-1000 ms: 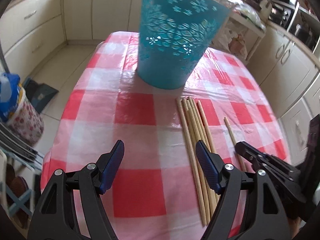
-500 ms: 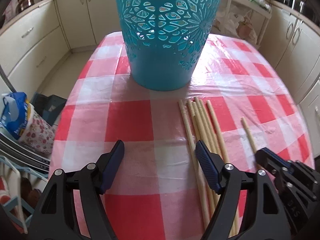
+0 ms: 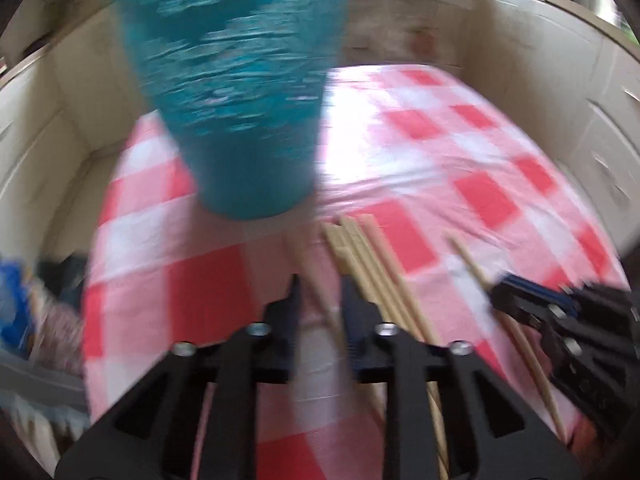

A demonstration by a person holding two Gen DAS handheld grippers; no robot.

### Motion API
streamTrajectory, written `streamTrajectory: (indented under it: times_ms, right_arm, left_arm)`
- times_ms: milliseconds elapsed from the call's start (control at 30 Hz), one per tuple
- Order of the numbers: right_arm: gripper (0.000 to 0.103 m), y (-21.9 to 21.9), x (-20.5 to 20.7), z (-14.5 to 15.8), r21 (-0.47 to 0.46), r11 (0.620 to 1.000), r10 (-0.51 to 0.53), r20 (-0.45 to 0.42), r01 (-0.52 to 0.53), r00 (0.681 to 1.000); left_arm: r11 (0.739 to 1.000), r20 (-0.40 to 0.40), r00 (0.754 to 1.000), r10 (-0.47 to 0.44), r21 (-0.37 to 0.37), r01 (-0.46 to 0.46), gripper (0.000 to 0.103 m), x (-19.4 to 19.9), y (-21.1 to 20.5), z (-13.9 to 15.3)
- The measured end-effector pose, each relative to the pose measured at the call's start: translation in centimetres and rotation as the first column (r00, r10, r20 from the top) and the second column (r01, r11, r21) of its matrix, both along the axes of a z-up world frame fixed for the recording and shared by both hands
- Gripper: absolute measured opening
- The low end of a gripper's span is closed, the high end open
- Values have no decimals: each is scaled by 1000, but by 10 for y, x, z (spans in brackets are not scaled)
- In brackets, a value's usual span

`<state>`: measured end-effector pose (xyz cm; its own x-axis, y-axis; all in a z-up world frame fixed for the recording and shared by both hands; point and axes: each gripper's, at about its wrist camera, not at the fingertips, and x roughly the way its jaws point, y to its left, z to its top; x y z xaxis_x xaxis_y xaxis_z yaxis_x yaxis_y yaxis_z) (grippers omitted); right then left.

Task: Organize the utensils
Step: 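Move the open left gripper to the chopsticks while the right gripper holds its chopstick, then close the left gripper on a chopstick and lift it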

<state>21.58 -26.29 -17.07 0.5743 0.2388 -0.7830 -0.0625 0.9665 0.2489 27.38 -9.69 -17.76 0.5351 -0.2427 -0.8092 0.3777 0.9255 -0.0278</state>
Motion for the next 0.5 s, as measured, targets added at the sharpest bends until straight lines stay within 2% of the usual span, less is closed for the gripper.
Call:
streamTrajectory:
  times_ms: [33, 133, 233, 400, 500]
  right_arm:
    - [6, 0, 0, 0, 4, 1000, 0, -2, 0, 1000]
    - [6, -2, 1, 0, 12, 1000, -2, -6, 2, 1000]
    - [6, -2, 2, 0, 18, 1000, -7, -7, 7, 1000]
    - [6, -2, 4, -1, 16, 1000, -8, -7, 8, 1000]
    - [6, -2, 5, -1, 8, 1000, -3, -5, 3, 1000]
  left_arm:
    - [999, -6, 999, -37, -11, 37, 9, 0, 0, 1]
    - [984, -10, 985, -174, 27, 174, 9, 1, 0, 2]
    - [975, -35, 976, -214, 48, 216, 9, 4, 2, 5]
    - [979, -36, 983, -181, 94, 183, 10, 1, 0, 6]
    - [983, -28, 991, -128, 126, 131, 18, 1, -4, 6]
